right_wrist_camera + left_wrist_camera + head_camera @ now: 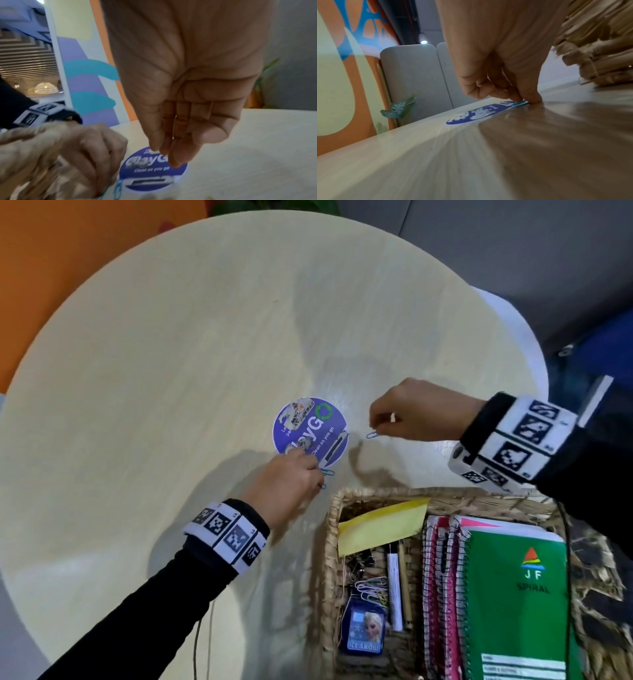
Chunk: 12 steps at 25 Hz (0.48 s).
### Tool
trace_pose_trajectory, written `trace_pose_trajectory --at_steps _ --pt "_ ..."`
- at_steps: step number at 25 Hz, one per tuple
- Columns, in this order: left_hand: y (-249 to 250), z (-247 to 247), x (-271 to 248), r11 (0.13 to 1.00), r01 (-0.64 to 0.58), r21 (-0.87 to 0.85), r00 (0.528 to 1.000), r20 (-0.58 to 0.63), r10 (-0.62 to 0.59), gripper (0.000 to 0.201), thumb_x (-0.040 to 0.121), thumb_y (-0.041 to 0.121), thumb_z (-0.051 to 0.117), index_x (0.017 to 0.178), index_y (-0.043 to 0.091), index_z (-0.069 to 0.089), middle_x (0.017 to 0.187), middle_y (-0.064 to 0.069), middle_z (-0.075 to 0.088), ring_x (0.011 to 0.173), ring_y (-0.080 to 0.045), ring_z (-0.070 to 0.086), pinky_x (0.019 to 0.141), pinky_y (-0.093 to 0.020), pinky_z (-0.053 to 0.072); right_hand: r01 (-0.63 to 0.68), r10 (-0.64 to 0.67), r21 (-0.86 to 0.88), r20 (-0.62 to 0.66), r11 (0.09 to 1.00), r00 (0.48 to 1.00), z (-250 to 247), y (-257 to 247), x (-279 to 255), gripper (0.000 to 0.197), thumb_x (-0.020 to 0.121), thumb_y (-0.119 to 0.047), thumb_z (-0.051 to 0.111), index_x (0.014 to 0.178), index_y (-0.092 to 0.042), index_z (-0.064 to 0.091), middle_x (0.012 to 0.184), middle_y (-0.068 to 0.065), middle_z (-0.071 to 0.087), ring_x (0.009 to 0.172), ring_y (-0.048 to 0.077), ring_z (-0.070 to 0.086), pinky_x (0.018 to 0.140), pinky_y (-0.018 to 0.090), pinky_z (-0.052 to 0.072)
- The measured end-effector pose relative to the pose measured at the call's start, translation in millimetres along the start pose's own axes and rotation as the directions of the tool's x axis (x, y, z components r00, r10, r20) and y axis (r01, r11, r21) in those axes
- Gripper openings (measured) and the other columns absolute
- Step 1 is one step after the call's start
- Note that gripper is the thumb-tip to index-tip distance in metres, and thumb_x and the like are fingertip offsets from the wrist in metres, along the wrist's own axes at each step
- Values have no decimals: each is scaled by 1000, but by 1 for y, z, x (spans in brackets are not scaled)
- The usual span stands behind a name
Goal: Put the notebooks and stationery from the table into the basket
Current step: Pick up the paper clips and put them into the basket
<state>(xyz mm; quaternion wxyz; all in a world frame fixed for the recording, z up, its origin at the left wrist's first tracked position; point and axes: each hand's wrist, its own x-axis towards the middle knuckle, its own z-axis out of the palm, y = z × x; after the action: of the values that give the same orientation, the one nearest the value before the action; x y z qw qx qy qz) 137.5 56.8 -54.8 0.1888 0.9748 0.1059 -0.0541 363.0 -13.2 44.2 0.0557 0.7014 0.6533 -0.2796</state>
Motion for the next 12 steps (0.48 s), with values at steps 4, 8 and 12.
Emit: trace_pose_trajectory --at_steps 4,8,12 --pt "3 3 1 998 -20 59 1000 -13 21 8 72 8 77 78 8 72 80 -7 69 76 -27 64 56 -37 57 103 -74 -130 210 986 975 20 -23 28 20 90 -19 48 98 -12 66 101 9 68 91 28 60 78 35 49" --pt "4 3 1 998 34 44 999 -7 -34 9 80 7 68 87 3 71 91 -14 69 81 -32 64 59 -42 58 200 -127 -200 327 959 936 37 -43 51 23 92 -25 47 96 -10 63 97 7 67 82 27 58 67 29 43" --pt "5 -22 -22 979 151 -141 971 -167 -173 26 87 23 43 84 9 65 87 -7 64 77 -23 60 71 -29 50 172 -104 -196 317 965 943 48 -60 62 19 86 -27 55 81 -10 60 71 5 55 71 25 46 54 26 35"
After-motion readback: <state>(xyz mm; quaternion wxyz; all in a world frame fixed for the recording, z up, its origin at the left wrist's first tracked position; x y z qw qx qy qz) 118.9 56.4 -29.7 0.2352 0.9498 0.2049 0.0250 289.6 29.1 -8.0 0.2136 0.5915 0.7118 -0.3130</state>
